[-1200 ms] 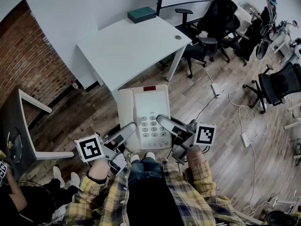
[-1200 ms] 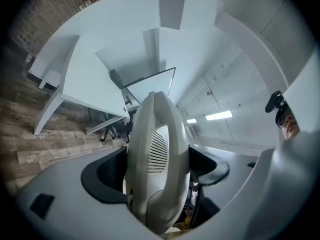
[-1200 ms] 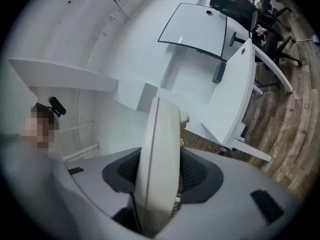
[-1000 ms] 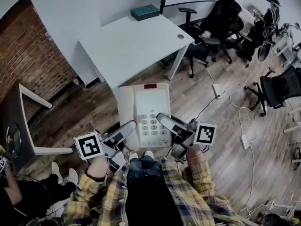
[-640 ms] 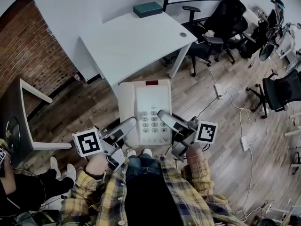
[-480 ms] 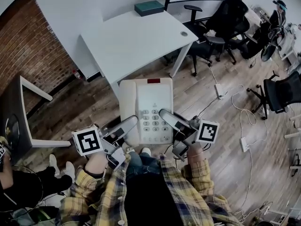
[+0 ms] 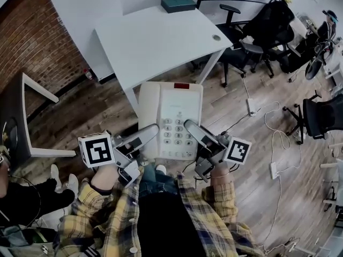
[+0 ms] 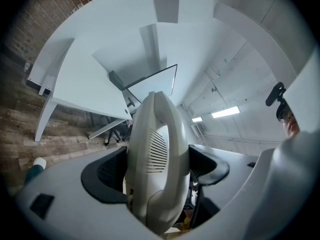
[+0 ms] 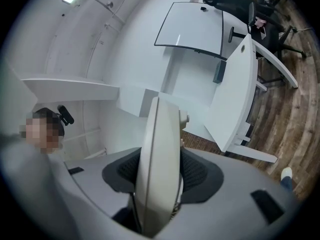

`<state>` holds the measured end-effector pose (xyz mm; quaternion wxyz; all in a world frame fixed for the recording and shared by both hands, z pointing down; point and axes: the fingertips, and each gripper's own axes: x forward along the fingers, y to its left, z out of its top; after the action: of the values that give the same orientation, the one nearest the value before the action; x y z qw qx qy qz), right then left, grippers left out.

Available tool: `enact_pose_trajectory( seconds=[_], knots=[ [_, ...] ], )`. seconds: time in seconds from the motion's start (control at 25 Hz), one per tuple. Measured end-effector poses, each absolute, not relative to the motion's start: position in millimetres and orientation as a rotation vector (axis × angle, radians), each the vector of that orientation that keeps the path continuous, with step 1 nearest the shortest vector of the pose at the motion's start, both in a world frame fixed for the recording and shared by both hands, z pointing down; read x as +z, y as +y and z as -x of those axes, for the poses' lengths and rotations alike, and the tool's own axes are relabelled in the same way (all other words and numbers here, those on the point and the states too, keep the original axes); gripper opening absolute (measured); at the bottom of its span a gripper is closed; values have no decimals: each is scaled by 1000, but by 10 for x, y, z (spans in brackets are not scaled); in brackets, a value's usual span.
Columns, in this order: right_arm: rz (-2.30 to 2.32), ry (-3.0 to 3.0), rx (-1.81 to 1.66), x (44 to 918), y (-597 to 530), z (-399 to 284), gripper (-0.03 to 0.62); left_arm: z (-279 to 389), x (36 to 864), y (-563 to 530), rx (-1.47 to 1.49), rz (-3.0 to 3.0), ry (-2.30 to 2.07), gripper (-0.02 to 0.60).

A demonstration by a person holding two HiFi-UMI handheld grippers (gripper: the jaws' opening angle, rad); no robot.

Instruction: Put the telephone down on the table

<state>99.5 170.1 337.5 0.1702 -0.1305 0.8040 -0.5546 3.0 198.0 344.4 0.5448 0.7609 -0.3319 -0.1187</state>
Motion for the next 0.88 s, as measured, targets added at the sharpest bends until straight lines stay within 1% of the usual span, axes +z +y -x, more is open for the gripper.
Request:
enact_pose_trajectory(
  seconds=[0.2,0.4,0.72,0.88],
  knots=[
    [377,2286,-1573,3442,1319,-923,209,32,3527,1596,-301,-1804,-777,367],
    [395,2272,-1576,3484,728,-763,209,187,3589,986,-293,-1808,-762,368],
    [437,2272,-1560,3515,-417,-310,209,664,3600,-183,-278,-1820,-737,368],
    [429,2281,-1541,3477,-550,-245,209,720,3559,-319,-293,-1833,-734,367]
  ],
)
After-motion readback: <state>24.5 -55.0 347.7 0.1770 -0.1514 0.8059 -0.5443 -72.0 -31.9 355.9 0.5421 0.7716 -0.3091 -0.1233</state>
